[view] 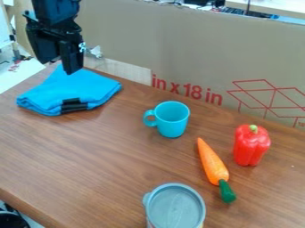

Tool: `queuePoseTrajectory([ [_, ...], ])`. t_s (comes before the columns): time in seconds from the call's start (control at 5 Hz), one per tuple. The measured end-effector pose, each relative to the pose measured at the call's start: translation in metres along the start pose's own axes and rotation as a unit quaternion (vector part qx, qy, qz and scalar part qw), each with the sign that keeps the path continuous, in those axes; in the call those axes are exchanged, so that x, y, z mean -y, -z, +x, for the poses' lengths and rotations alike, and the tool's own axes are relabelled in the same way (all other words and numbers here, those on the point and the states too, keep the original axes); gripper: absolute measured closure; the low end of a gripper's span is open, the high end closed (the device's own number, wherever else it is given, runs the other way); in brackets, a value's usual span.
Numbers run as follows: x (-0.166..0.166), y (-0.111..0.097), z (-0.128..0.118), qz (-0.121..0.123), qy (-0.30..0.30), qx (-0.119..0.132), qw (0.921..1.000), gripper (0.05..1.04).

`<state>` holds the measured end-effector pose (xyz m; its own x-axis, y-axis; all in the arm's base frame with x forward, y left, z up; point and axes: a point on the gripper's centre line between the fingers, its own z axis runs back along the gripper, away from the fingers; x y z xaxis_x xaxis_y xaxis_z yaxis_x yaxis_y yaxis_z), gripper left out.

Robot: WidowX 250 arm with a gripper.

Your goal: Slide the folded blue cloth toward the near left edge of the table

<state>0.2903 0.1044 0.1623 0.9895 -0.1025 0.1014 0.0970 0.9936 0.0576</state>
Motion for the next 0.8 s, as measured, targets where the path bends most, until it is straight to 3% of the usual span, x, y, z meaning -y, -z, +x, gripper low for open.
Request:
queuePoseTrajectory([
  [0.2,0.001,0.01,-0.002,-0.007,0.0,-0.016,0.9999,0.083],
  [0.4,-0.005,0.009,0.019,-0.014,-0.001,-0.002,0.9999,0.083],
  [0.8,-0.041,0.031,0.05,0.007,-0.026,0.016,0.9995,0.083],
])
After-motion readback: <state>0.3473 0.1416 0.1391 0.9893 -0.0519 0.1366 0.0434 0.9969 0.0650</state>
